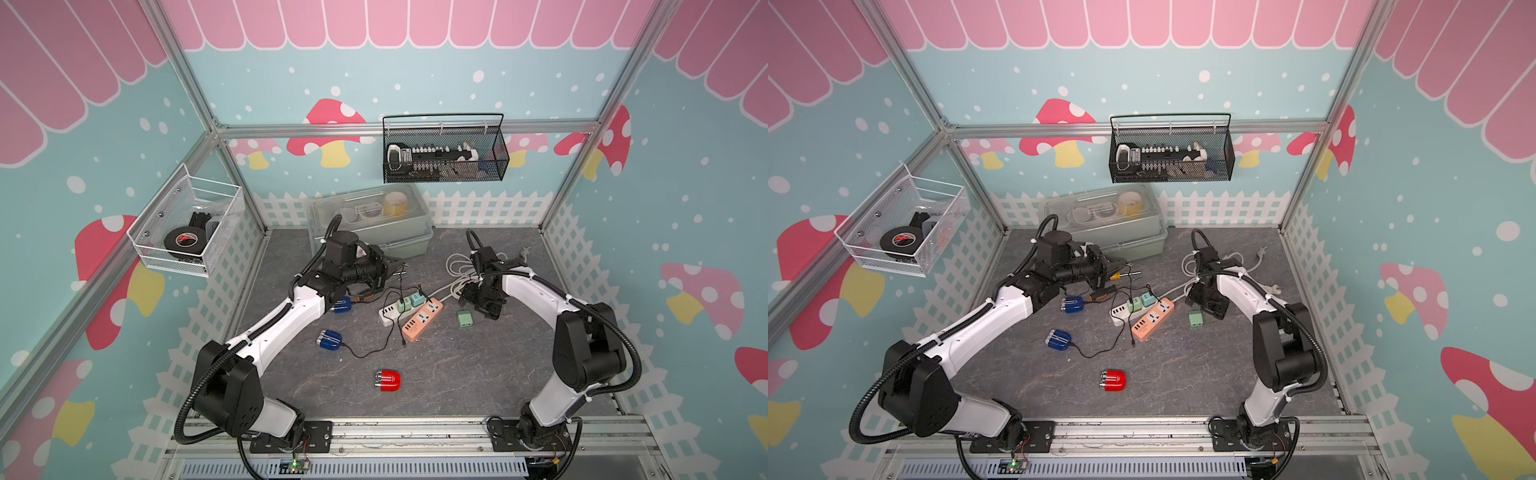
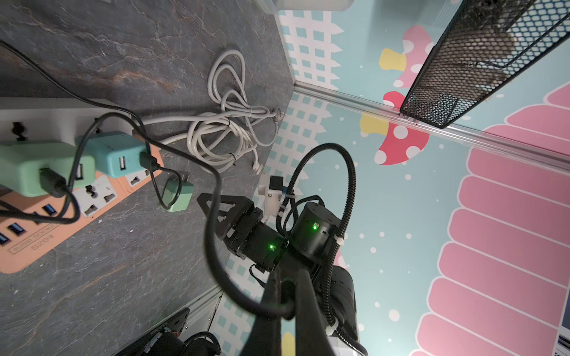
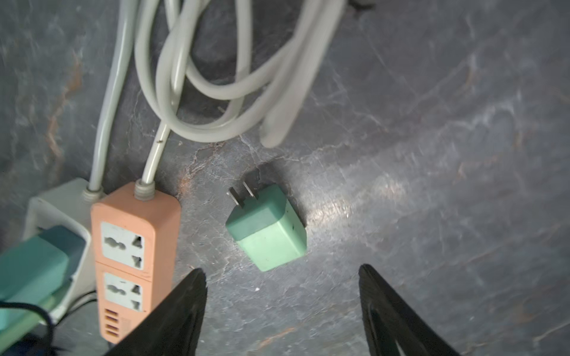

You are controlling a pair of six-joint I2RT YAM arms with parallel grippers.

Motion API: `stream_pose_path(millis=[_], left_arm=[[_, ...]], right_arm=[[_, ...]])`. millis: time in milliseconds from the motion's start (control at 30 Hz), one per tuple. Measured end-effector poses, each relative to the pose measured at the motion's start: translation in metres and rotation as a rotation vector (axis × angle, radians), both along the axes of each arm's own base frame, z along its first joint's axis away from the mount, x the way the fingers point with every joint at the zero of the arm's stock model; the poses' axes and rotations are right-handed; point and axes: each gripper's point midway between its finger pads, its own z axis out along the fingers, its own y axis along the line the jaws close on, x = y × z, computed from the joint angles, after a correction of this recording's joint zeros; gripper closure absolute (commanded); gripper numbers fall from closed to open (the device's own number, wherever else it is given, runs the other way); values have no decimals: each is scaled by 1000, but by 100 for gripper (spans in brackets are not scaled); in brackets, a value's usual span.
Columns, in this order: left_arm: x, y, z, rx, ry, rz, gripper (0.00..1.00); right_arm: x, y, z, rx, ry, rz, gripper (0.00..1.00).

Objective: Charge the electric shaver
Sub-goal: Move the plug to the center of the board, then pick up the plug from the center of the board.

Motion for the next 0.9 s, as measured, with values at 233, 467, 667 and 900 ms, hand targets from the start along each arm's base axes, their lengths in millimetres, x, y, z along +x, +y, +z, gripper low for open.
stream_pose_path(millis=[233, 467, 667, 900], left_arm=[[2, 3, 0, 0, 1, 9, 100], [2, 4, -2, 4, 8, 10, 100], [1, 5, -4, 9, 18, 11, 100], [2, 7, -4, 10, 20, 16, 100]], right_arm=[[3, 2, -8, -51, 52, 274, 21], [8, 12, -30, -46, 124, 362, 30], [7, 13, -53, -63, 218, 374, 40], [-1, 7, -53, -93, 272, 368, 45]])
